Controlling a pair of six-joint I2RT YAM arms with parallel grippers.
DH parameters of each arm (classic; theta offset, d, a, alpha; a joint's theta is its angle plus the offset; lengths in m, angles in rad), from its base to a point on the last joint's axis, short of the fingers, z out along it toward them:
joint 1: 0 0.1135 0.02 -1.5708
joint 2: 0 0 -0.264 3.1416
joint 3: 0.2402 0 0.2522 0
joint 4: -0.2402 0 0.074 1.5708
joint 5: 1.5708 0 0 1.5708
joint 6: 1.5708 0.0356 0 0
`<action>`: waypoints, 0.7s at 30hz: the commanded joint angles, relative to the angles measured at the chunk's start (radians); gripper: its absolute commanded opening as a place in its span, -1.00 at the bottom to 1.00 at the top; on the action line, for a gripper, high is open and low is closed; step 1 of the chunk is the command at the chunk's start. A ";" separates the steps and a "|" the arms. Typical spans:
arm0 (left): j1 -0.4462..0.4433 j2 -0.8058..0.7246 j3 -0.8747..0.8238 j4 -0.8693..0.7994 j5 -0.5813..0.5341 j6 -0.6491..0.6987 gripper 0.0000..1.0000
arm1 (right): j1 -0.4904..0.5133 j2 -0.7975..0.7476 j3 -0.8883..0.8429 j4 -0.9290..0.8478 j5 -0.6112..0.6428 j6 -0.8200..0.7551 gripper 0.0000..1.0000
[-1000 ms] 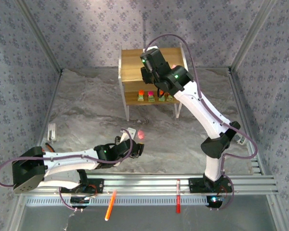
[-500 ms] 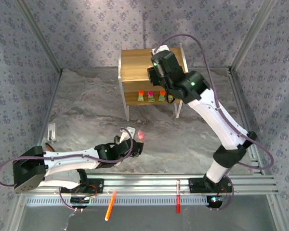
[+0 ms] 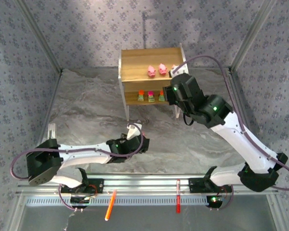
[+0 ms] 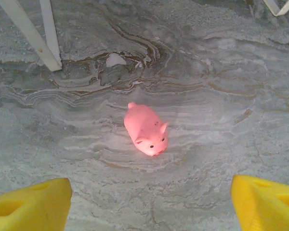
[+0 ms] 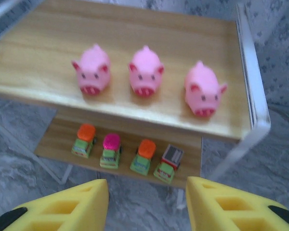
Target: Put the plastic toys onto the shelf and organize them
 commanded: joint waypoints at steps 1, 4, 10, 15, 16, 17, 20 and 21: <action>-0.004 0.038 0.052 -0.054 -0.040 -0.083 0.68 | 0.018 -0.075 -0.089 0.016 -0.014 0.053 -0.07; -0.004 0.076 0.088 -0.082 -0.046 -0.119 0.67 | 0.033 -0.133 -0.180 0.015 -0.026 0.078 -0.11; 0.001 0.119 0.120 -0.104 -0.051 -0.190 0.61 | 0.059 -0.212 -0.335 -0.004 -0.043 0.130 -0.17; 0.026 0.162 0.146 -0.115 -0.026 -0.218 0.59 | 0.077 -0.249 -0.469 -0.004 -0.067 0.178 -0.19; 0.032 0.173 0.155 -0.121 -0.021 -0.223 0.59 | 0.081 -0.257 -0.494 -0.002 -0.070 0.188 -0.19; 0.036 0.182 0.165 -0.126 -0.017 -0.224 0.59 | 0.083 -0.264 -0.517 -0.003 -0.072 0.196 -0.19; 0.044 0.208 0.185 -0.136 -0.013 -0.231 0.60 | 0.083 -0.284 -0.569 0.005 -0.083 0.211 -0.19; 0.047 0.218 0.191 -0.137 -0.010 -0.231 0.60 | 0.083 -0.289 -0.581 0.007 -0.085 0.213 -0.19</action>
